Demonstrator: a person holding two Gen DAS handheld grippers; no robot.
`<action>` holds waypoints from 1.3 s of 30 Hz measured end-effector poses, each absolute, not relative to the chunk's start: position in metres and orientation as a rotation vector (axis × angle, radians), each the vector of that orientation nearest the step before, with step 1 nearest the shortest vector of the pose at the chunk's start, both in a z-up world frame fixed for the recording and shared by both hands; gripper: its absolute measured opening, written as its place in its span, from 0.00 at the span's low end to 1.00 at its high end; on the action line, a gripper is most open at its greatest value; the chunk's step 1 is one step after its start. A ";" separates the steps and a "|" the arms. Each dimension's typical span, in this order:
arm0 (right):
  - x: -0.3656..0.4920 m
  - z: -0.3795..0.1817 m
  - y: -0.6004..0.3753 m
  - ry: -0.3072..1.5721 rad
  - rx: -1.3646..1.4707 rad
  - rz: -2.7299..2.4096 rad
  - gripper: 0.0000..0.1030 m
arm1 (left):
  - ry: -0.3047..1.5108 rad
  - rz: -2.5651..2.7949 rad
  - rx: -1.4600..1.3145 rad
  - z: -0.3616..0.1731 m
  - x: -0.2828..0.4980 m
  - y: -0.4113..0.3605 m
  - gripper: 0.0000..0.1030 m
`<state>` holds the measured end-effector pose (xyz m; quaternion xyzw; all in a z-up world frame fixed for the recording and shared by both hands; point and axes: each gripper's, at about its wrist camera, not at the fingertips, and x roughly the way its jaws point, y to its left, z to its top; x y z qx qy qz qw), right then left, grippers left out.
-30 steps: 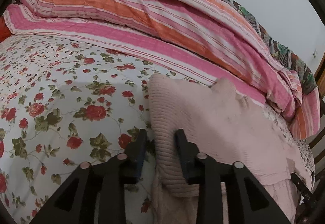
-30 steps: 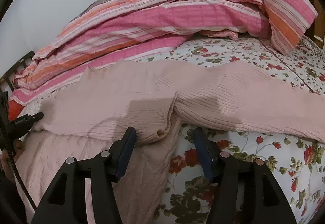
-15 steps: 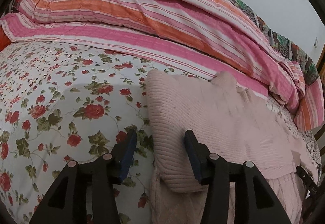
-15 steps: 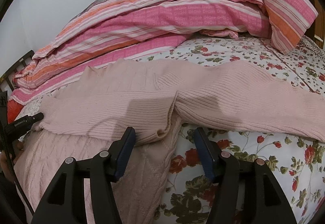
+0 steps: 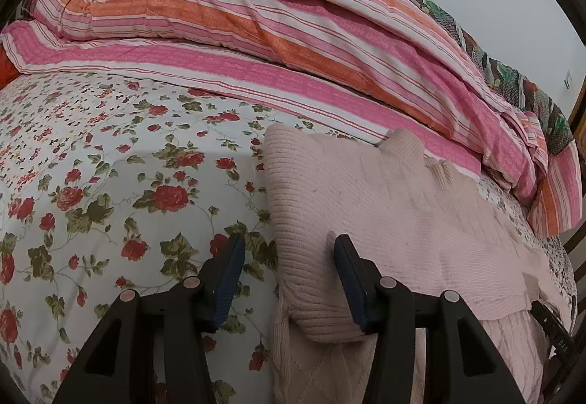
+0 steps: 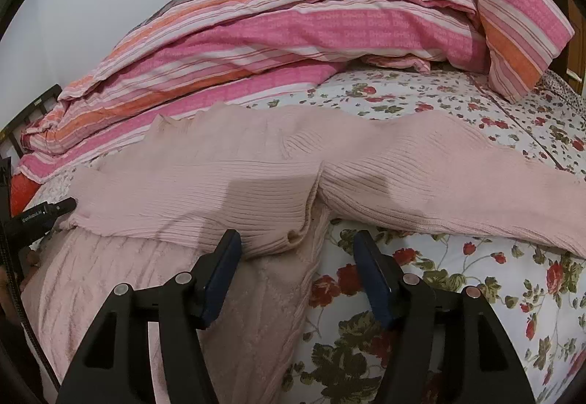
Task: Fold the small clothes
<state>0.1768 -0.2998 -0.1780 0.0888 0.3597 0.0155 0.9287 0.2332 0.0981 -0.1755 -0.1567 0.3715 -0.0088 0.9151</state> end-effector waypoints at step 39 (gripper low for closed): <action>0.038 -0.178 -0.524 0.592 0.475 -0.351 0.64 | 0.778 -0.033 -0.310 -0.176 0.237 0.095 0.52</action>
